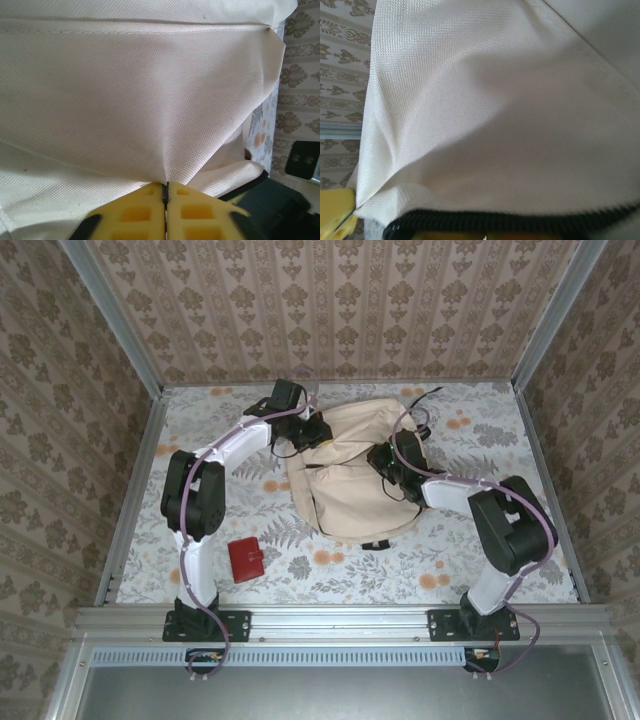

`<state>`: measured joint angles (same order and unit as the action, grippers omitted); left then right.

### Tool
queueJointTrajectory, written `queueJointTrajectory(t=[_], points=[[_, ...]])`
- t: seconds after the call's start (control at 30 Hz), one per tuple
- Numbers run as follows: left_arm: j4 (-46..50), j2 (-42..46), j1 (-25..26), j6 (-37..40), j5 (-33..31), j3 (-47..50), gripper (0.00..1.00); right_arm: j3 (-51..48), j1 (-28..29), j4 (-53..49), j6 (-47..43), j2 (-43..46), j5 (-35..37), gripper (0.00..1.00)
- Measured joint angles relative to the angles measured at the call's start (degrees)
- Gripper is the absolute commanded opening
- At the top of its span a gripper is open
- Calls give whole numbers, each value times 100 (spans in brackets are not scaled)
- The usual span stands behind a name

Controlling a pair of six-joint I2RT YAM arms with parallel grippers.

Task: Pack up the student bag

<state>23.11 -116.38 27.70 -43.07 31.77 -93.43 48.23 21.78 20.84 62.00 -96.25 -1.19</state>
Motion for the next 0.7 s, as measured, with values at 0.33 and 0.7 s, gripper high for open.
queueJointTrajectory(t=[0.33, 0.7], points=[[431, 1064, -181, 210, -229, 570, 63, -289, -15, -2076, -579, 2157, -57, 81], [1652, 2994, -501, 1071, -1683, 2688, 88, -140, 44, -3797, -1803, 2579, -13, 100]])
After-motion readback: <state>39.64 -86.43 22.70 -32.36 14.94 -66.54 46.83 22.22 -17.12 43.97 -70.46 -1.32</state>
